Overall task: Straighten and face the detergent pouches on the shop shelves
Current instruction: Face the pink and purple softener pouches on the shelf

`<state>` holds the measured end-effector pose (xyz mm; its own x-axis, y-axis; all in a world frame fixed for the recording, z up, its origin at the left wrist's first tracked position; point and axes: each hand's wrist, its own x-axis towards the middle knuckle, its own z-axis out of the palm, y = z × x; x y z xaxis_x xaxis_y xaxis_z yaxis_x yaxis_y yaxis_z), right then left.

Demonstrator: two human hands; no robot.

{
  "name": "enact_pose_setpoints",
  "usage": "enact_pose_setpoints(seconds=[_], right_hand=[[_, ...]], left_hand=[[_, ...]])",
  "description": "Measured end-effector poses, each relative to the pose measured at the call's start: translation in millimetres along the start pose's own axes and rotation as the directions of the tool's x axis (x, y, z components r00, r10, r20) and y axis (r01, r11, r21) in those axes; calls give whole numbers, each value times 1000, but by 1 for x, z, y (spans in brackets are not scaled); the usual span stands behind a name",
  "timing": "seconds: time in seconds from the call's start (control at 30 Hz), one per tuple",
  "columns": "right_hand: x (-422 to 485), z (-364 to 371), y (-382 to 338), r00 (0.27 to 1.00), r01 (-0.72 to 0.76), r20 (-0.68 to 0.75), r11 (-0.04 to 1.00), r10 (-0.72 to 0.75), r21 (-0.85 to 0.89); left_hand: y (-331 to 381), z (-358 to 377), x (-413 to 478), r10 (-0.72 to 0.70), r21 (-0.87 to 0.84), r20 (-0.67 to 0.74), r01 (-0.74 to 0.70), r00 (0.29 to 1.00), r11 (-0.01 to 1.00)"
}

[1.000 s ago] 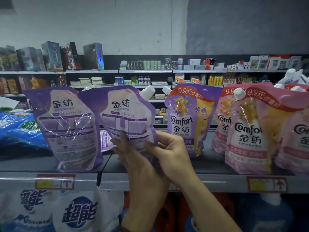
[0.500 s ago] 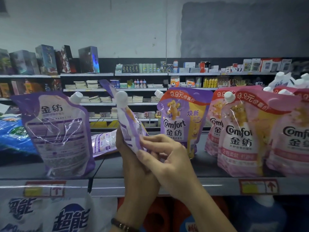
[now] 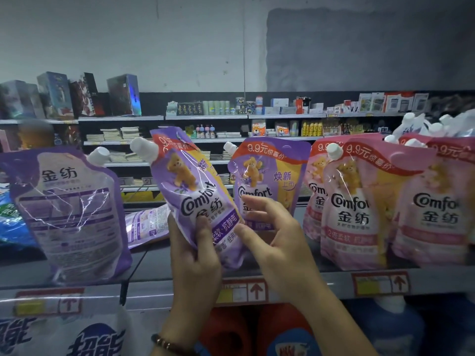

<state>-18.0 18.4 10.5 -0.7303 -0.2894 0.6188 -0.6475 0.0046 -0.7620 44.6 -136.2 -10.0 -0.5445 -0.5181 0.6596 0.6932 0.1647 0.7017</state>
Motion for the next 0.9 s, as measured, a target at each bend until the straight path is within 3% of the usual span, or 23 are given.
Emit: enact_pose_setpoints(seconds=[0.13,0.17,0.27,0.4,0.7,0.9], right_hand=[[9,-12,5,995,-38,89,996,45,-83],[11,-15,6,991,-49,119,995,59,-83],[16,-24,6,979,-104,181,992,91,65],[19,-37,7,976,-145,189,974,112,172],[9,-45,17,997,-66,-28,993,69,102],[9,-49,27,984,-53,-171,998,45,-39]], left_hand=[[-12,28,-1,-104,-40,-26,103,994,994],[-10,24,2,-89,-31,23,89,996,996],[-14,27,1,-90,58,77,86,993,995],[-22,32,7,-86,9,143,86,986,996],[-30,37,29,-47,37,343,36,938,999],[-42,35,35,-120,190,437,39,892,981]])
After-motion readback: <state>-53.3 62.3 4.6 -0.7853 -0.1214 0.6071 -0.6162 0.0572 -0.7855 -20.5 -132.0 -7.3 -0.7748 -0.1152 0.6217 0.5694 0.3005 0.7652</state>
